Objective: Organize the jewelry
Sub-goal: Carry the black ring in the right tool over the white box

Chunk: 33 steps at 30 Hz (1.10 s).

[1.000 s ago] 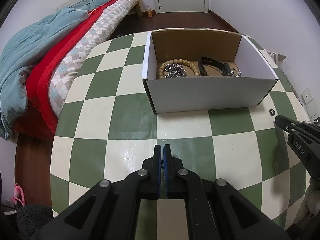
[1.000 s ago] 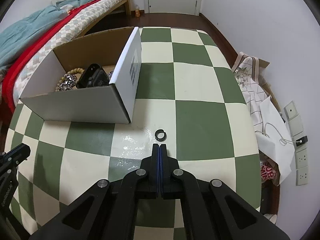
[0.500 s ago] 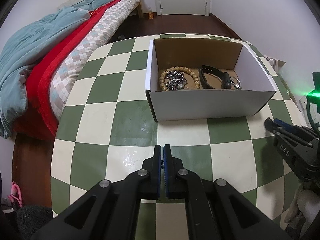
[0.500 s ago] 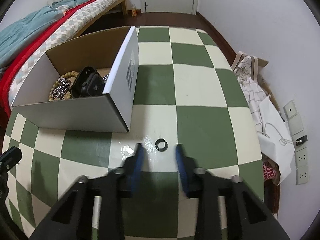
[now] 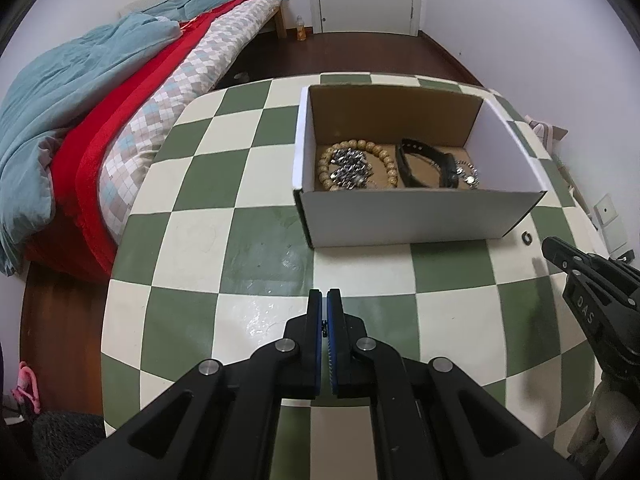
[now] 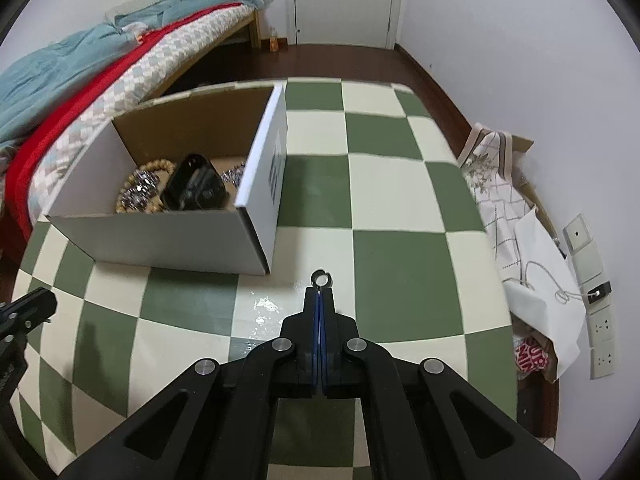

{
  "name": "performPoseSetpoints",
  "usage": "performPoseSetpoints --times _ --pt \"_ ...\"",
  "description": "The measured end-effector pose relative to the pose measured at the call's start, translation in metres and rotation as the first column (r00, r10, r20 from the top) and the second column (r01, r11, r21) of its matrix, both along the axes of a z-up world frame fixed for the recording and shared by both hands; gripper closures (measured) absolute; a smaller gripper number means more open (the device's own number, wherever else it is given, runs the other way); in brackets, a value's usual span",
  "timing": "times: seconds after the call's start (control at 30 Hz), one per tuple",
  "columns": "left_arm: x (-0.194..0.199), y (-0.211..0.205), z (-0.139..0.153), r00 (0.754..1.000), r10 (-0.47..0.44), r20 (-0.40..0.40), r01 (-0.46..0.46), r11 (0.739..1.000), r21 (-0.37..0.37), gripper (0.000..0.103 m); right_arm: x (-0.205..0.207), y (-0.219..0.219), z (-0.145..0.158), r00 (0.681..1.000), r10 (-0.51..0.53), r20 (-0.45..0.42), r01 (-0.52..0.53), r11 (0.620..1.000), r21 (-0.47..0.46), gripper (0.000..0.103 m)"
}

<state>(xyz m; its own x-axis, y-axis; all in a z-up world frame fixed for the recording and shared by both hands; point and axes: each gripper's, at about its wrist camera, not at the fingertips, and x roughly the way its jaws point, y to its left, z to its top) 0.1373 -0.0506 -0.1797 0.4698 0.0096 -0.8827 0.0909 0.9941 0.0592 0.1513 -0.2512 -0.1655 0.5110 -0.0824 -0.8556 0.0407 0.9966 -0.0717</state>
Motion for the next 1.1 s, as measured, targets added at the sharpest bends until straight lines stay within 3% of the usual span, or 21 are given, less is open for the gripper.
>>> performPoseSetpoints --times 0.13,0.2,0.23,0.3,0.33,0.67,0.73,0.77,0.8,0.93,1.1 --pt "0.001 -0.004 0.007 1.0 -0.007 0.012 0.007 1.0 -0.01 0.103 0.003 -0.004 0.004 1.0 -0.007 -0.014 0.008 0.999 0.034 0.103" --pt "0.002 -0.004 0.01 1.0 -0.005 0.016 0.005 1.0 -0.014 0.103 0.008 -0.009 0.001 0.999 -0.021 -0.028 0.022 0.998 0.059 0.097" --pt "0.003 -0.004 0.011 1.0 -0.003 0.016 0.003 1.0 -0.014 0.103 0.01 -0.013 0.0 0.999 -0.027 -0.023 0.029 0.996 0.087 0.092" --pt "0.005 -0.002 0.012 1.0 0.004 0.017 -0.004 1.0 -0.017 0.103 0.011 -0.023 0.001 0.999 -0.044 0.001 0.043 0.988 0.147 0.061" --pt "0.007 -0.001 0.013 1.0 0.01 0.019 -0.009 1.0 -0.019 0.103 0.011 -0.029 0.002 0.999 -0.051 0.015 0.047 0.984 0.174 0.06" --pt "0.019 0.005 0.019 0.999 0.025 0.032 -0.024 0.999 -0.038 0.103 0.023 -0.021 -0.022 1.0 0.011 -0.004 -0.01 0.994 0.106 0.06" --pt "0.02 0.006 0.019 0.999 0.027 0.035 -0.025 0.999 -0.037 0.103 0.021 -0.014 -0.024 1.0 0.017 0.008 -0.017 0.998 0.053 0.064" --pt "0.021 0.008 0.019 0.999 0.03 0.034 -0.028 0.999 -0.039 0.103 0.02 -0.011 -0.025 1.0 0.022 0.015 -0.023 0.999 0.03 0.074" --pt "0.021 0.009 0.019 0.999 0.031 0.035 -0.03 0.999 -0.039 0.103 0.019 -0.007 -0.025 0.999 0.033 0.022 -0.033 0.999 0.01 0.091" --pt "0.022 0.013 0.017 0.999 0.035 0.031 -0.034 0.999 -0.04 0.103 0.016 0.003 -0.024 0.997 0.078 0.029 -0.077 0.996 -0.047 0.091" --pt "0.02 0.011 0.026 0.999 0.024 0.031 -0.022 0.998 -0.065 0.103 0.007 -0.008 -0.007 0.997 0.036 0.063 -0.037 0.999 0.015 0.091"
